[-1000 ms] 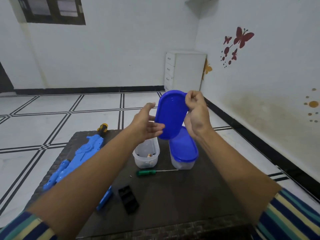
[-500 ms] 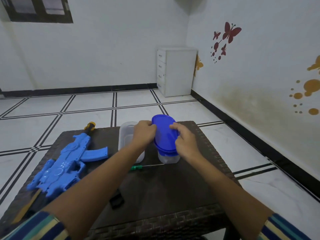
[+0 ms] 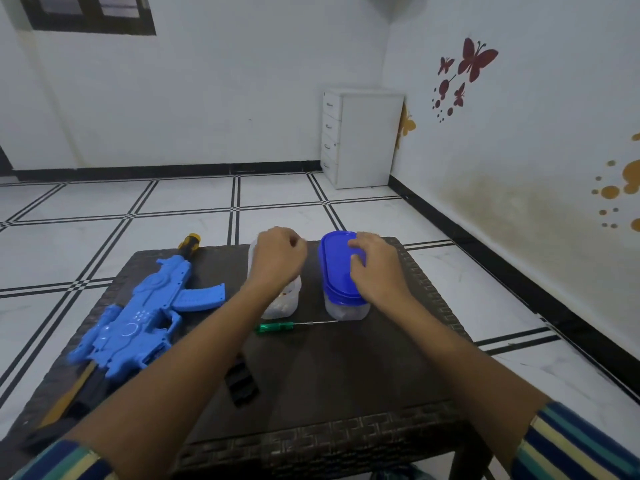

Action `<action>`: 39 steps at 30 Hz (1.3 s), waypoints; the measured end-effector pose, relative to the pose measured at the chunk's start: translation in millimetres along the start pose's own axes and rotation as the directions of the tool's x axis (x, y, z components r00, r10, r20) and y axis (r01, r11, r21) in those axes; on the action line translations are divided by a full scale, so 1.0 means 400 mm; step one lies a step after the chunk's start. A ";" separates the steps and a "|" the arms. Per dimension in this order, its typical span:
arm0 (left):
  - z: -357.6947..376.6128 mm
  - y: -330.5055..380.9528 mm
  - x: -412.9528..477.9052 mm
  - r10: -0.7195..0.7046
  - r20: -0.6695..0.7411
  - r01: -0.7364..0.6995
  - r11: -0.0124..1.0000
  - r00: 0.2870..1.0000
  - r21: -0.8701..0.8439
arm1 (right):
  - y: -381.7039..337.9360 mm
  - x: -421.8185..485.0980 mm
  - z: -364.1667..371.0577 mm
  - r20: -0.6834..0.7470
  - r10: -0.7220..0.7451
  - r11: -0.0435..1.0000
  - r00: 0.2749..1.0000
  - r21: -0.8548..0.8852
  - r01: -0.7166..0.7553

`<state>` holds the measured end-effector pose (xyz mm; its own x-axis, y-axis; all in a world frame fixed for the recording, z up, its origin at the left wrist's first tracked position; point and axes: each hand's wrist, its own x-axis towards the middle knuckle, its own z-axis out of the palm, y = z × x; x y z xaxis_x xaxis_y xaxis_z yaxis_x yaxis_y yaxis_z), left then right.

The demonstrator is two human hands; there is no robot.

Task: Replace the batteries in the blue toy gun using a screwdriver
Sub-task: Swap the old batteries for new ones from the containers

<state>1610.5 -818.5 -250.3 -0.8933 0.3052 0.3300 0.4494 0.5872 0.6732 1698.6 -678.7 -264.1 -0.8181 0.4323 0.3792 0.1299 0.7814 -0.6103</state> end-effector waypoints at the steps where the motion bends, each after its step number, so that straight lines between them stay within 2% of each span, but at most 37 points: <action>1: -0.021 -0.012 0.003 0.004 -0.019 -0.004 1.000 1.000 0.018 | -0.017 0.005 0.004 0.000 -0.035 0.999 0.999 0.000 0.035; 3: -0.060 -0.044 0.009 -0.015 -0.056 0.019 0.997 0.998 0.069 | -0.059 0.017 0.019 0.037 -0.097 0.995 0.995 0.026 0.096; 6: -0.092 -0.099 0.003 -0.087 -0.068 0.096 0.984 0.994 0.147 | -0.120 0.039 0.061 0.167 -0.154 0.987 0.974 0.065 0.145; 9: -0.085 -0.150 -0.027 -0.157 -0.036 0.161 0.978 0.987 0.136 | -0.171 0.062 0.121 0.345 -0.200 0.975 0.917 -0.027 0.222; 11: -0.072 -0.176 -0.044 -0.161 -0.047 0.164 0.984 0.986 0.075 | -0.196 0.077 0.158 0.522 -0.181 0.942 0.834 -0.152 0.299; 13: -0.063 -0.194 -0.049 -0.134 -0.070 0.137 0.990 0.988 0.041 | -0.221 0.090 0.180 0.697 -0.127 0.856 0.706 -0.283 0.434; 15: -0.061 -0.208 -0.050 -0.119 -0.085 0.121 0.993 0.989 0.016 | -0.243 0.107 0.193 0.791 -0.091 0.797 0.605 -0.306 0.521; 17: -0.064 -0.213 -0.052 -0.117 -0.086 0.115 0.993 0.989 -0.022 | -0.252 0.124 0.199 0.826 -0.054 0.777 0.562 -0.319 0.543; 19: -0.069 -0.222 -0.053 -0.123 -0.072 0.117 0.990 0.990 -0.083 | -0.253 0.133 0.206 0.836 -0.028 0.794 0.547 -0.314 0.521; 23: -0.081 -0.238 -0.059 -0.185 -0.024 0.174 0.954 0.982 -0.243 | -0.244 0.126 0.224 0.812 -0.063 0.851 0.580 -0.260 0.456; 27: -0.090 -0.240 -0.072 -0.211 0.012 0.205 0.932 0.977 -0.298 | -0.253 0.125 0.230 0.798 -0.016 0.887 0.603 -0.267 0.376; 33: -0.141 -0.249 -0.102 -0.150 0.018 0.150 0.951 0.988 -0.271 | -0.242 0.108 0.224 0.677 -0.116 0.956 0.727 -0.123 0.268; 35: -0.173 -0.256 -0.112 -0.151 -0.008 0.144 0.955 0.988 -0.258 | -0.242 0.102 0.205 0.578 -0.100 0.979 0.810 -0.088 0.184; 37: -0.209 -0.267 -0.129 -0.174 -0.032 0.160 0.952 0.984 -0.261 | -0.259 0.089 0.176 0.384 -0.099 0.991 0.918 -0.046 0.127; 39: -0.249 -0.288 -0.158 -0.186 -0.071 0.167 0.963 0.980 -0.210 | -0.297 0.052 0.146 0.234 -0.059 0.998 0.970 0.049 0.049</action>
<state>1614.2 -980.0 -282.8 -0.9597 0.1366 0.2455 0.2810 0.4592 0.8427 1633.4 -788.7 -224.3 -0.9327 0.2679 0.2413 0.0622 0.7787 -0.6243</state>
